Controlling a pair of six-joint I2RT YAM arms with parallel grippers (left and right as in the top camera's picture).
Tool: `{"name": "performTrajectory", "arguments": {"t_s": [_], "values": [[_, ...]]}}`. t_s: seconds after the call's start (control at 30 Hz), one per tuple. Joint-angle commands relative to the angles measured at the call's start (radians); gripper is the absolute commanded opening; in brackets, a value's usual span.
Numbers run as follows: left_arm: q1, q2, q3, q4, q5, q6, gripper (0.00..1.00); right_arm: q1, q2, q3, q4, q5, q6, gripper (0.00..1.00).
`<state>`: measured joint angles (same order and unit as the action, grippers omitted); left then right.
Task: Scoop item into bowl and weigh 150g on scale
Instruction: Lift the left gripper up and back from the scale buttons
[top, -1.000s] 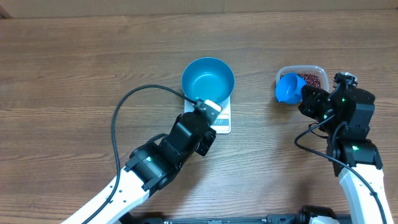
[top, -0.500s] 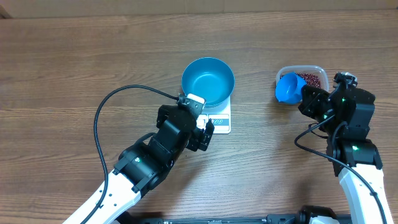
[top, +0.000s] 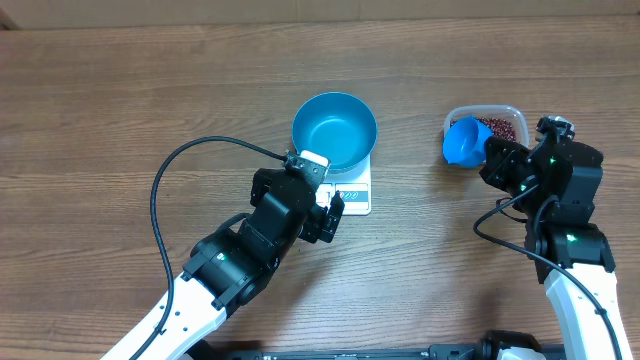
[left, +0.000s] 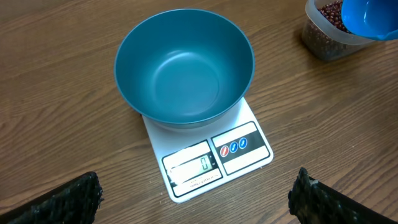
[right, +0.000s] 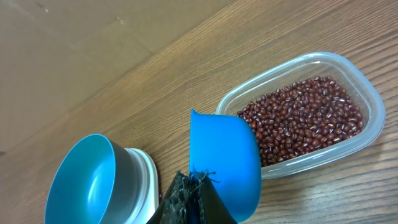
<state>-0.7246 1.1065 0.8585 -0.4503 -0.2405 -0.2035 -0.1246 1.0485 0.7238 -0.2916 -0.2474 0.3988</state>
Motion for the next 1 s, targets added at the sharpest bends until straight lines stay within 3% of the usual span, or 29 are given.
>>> {"name": "performTrajectory", "arguments": {"t_s": [0.0, 0.97], "values": [[0.005, -0.006, -0.005, -0.003, -0.014, 0.005, 0.99, -0.006, -0.003, 0.029, 0.006, 0.0, -0.003, 0.04], [0.005, 0.006, -0.005, 0.017, -0.103, 0.037, 1.0, -0.006, -0.003, 0.029, 0.006, 0.0, -0.003, 0.04]]}}
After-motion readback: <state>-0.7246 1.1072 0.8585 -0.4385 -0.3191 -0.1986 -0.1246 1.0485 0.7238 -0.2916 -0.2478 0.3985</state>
